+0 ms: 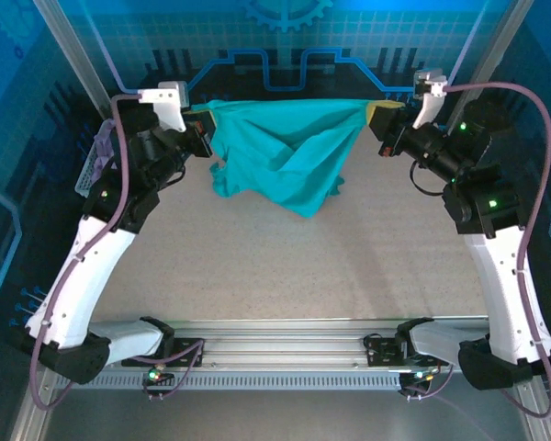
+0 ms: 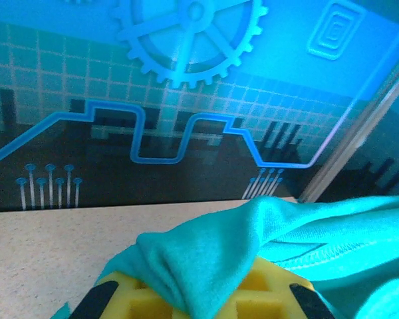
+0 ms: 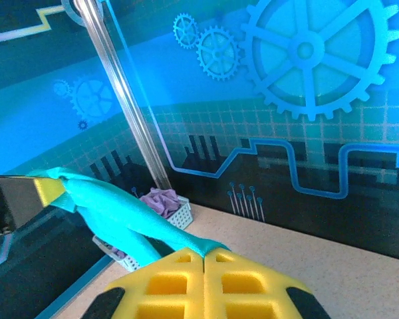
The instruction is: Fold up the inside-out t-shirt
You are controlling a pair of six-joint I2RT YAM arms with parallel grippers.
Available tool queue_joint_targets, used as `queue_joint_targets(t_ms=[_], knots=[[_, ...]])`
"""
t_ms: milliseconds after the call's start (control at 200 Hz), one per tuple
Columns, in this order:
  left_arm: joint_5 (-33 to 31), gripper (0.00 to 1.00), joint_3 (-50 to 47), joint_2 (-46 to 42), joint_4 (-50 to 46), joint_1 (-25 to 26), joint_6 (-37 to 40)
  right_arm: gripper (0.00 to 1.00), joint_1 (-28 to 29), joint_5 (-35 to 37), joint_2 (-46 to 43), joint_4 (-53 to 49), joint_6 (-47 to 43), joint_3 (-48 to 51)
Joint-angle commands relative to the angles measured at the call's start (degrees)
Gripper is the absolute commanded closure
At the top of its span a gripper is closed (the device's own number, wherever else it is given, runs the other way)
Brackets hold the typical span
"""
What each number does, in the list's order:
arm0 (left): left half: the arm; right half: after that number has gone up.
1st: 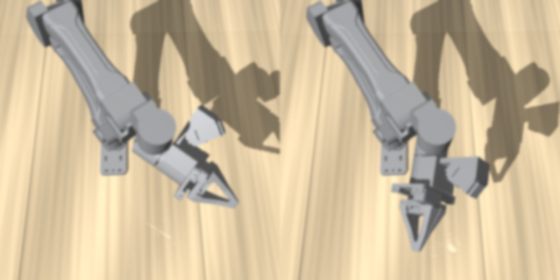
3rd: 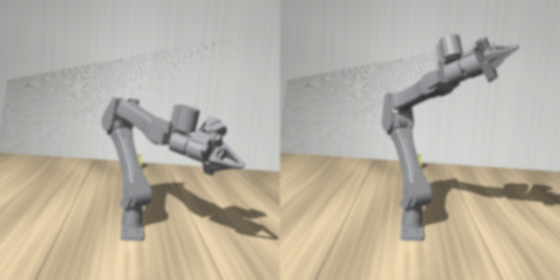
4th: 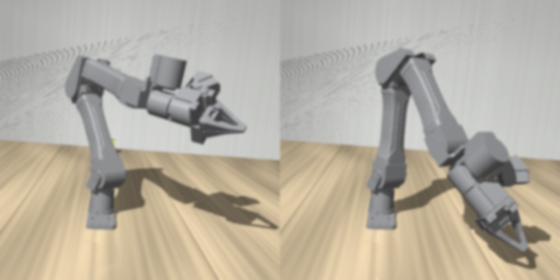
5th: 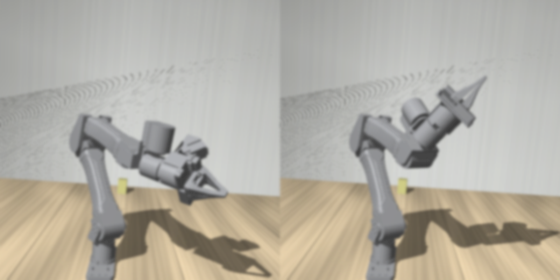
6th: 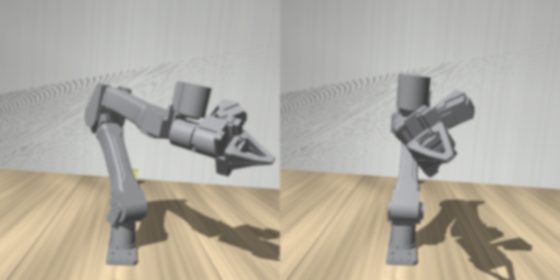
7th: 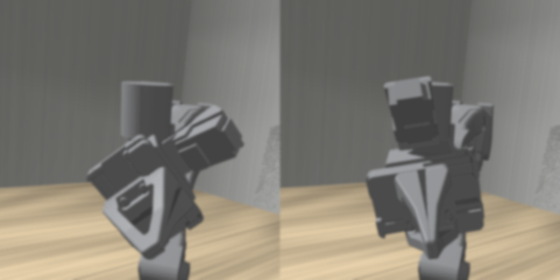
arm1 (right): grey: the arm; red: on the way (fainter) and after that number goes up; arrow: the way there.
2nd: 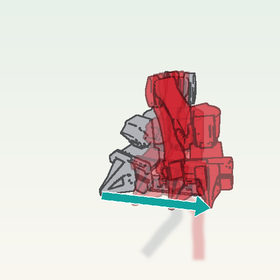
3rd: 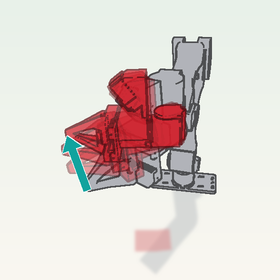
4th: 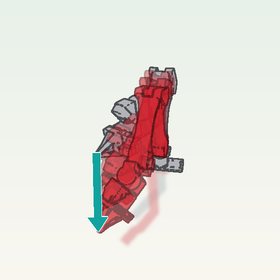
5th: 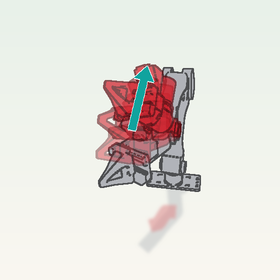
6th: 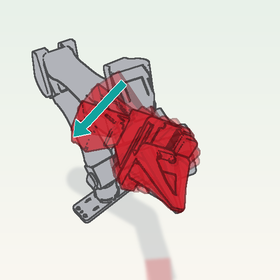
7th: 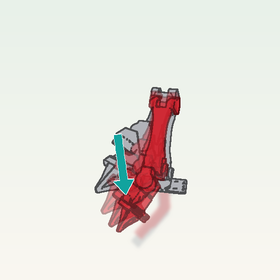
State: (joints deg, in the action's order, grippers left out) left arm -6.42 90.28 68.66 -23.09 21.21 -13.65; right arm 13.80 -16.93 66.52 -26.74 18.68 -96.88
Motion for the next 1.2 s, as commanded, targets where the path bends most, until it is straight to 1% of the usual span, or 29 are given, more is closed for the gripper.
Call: queue_joint_targets(t_ms=[0, 180, 260, 320, 440, 550, 605, 655, 730, 805, 870, 925, 980, 1040, 1080, 1140, 1195], knots=[[4.7, 1.00, 1.0, -5.8, 1.5, 0.0, -1.7, 1.00, -0.4, 2.2, -3.9, -0.1, -1.8, -2.3], [5.9, 1.00, -0.5, -11.0, 3.6, 3.8, -1.8, 1.00, -0.4, 3.8, -8.6, -0.2, -2.0, -1.7], [5.8, 1.00, -0.5, -11.4, 3.1, 4.3, -1.7, 1.00, -0.3, 4.4, -9.7, -0.1, -1.9, -1.4], [4.3, 1.00, -0.5, -10.8, 2.1, 4.3, -0.9, 1.00, -0.3, 4.2, -9.9, 0.0, -1.8, -1.0], [-0.7, 1.00, -0.3, -8.0, 0.0, 4.3, 1.5, 1.00, -0.1, 3.2, -8.9, 0.4, -1.0, -0.2], [-6.4, 1.00, 0.1, -3.7, 0.0, 4.0, 4.3, 1.00, 0.3, 3.0, -6.7, 2.2, 0.0, 1.8], [-8.1, 1.00, 0.9, -0.7, 0.5, 2.8, 5.5, 1.00, 0.4, 3.4, -4.5, 3.9, 0.4, 2.4], [-8.7, 1.00, 3.0, 2.7, 0.6, 0.7, 5.8, 1.00, 0.4, 3.9, -1.7, 5.1, 0.5, 1.8], [-8.4, 1.00, 8.5, 8.4, -0.3, -3.0, 6.0, 1.00, 0.3, 4.8, 3.5, 5.5, -0.3, -2.2], [-7.5, 1.00, 17.5, 14.0, -3.3, -5.6, 6.5, 1.00, 0.1, 5.7, 8.3, 5.5, -0.6, -7.8], [-6.8, 1.00, 25.7, 17.6, -6.6, -6.2, 7.5, 1.00, 0.0, 5.3, 11.5, 4.8, -0.5, -13.0], [-5.0, 1.00, 30.8, 19.3, -8.7, -6.1, 7.7, 1.00, -0.1, 4.7, 13.0, 4.0, -0.4, -16.7], [-2.2, 1.00, 33.7, 19.4, -9.6, -6.1, 7.4, 1.00, 0.1, 4.5, 13.7, 3.5, -0.4, -19.0], [0.3, 1.00, 33.8, 18.0, -9.7, -6.0, 6.7, 1.00, 0.0, 4.8, 13.3, 3.3, -0.5, -19.0], [1.7, 0.99, 32.3, 16.5, -9.6, -5.8, 6.0, 1.00, 0.0, 5.2, 12.4, 3.6, -0.4, -17.2], [2.7, 0.96, 27.4, 13.5, -9.2, -5.1, 5.6, 1.00, 0.0, 6.1, 10.4, 3.9, -0.3, -12.6], [2.2, 0.94, 20.5, 9.8, -8.2, -4.2, 5.1, 1.00, 0.0, 7.7, 8.1, 3.9, 0.2, -7.0]])
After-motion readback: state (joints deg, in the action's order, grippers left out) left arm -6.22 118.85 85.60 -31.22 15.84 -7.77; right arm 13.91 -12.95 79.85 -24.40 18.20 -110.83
